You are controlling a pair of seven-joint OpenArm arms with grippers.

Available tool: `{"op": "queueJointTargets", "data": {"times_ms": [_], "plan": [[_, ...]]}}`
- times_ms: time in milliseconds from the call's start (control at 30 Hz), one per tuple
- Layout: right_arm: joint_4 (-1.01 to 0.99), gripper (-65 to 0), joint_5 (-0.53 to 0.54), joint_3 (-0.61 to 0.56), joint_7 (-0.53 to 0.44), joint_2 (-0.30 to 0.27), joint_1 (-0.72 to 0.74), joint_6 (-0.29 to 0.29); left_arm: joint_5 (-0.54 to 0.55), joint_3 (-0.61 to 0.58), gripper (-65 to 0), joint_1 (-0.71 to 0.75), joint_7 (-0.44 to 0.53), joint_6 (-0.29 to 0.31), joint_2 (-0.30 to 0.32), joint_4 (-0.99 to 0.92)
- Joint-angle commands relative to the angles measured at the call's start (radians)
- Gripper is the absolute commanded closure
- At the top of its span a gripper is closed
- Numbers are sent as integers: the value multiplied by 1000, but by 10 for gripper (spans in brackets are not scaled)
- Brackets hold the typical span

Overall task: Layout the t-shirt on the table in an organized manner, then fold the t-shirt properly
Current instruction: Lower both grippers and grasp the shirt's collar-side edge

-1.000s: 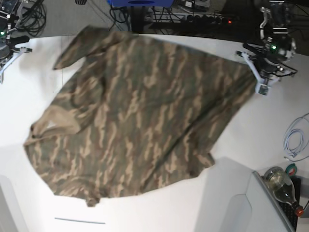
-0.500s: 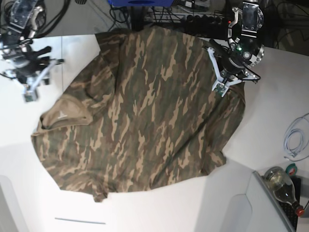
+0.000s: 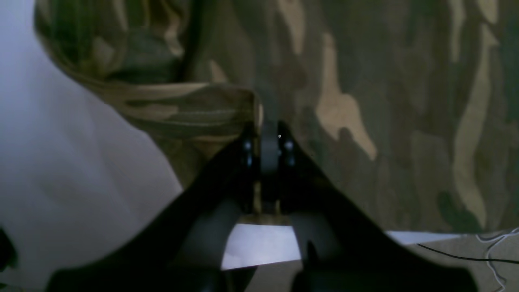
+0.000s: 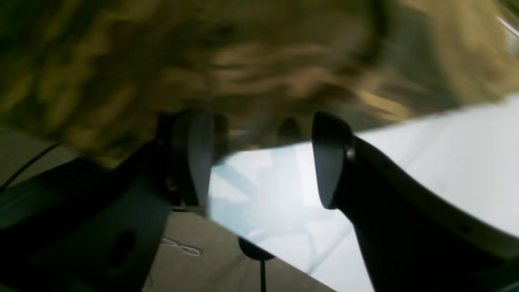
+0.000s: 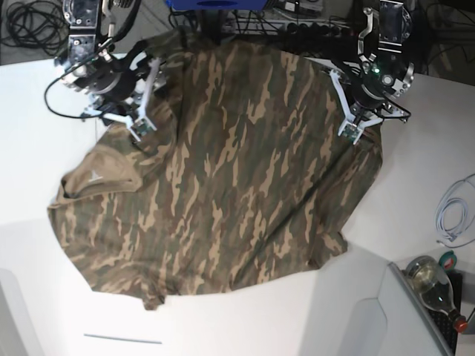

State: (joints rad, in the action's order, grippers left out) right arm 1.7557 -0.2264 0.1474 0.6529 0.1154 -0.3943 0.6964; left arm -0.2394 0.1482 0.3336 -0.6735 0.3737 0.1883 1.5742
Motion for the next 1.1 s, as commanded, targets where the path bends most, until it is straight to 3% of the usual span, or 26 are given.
{"op": "queueJointTargets", "data": {"times_ms": [0, 300, 800, 833, 933, 967, 1067], "plan": [[40, -353, 6, -15, -17, -3, 1, 2, -5, 3, 0, 5, 7, -3, 4, 16], [-6, -353, 6, -139, -17, -3, 50, 2, -5, 0, 0, 8, 7, -3, 4, 18], [-173, -336, 6, -137, -18, -3, 107, 2, -5, 0, 0, 22, 7, -3, 4, 16], [-178, -302, 6, -137, -18, -3, 108, 2, -5, 0, 0, 22, 7, -3, 4, 16], [-172, -53, 6, -134, -18, -3, 108, 2, -5, 0, 0, 22, 7, -3, 4, 16], [-170, 0, 6, -134, -18, -3, 108, 2, -5, 0, 0, 22, 7, -3, 4, 16], [-109, -15, 6, -110, -11, -9, 90, 2, -4, 1, 0, 22, 7, -3, 4, 18]]}}
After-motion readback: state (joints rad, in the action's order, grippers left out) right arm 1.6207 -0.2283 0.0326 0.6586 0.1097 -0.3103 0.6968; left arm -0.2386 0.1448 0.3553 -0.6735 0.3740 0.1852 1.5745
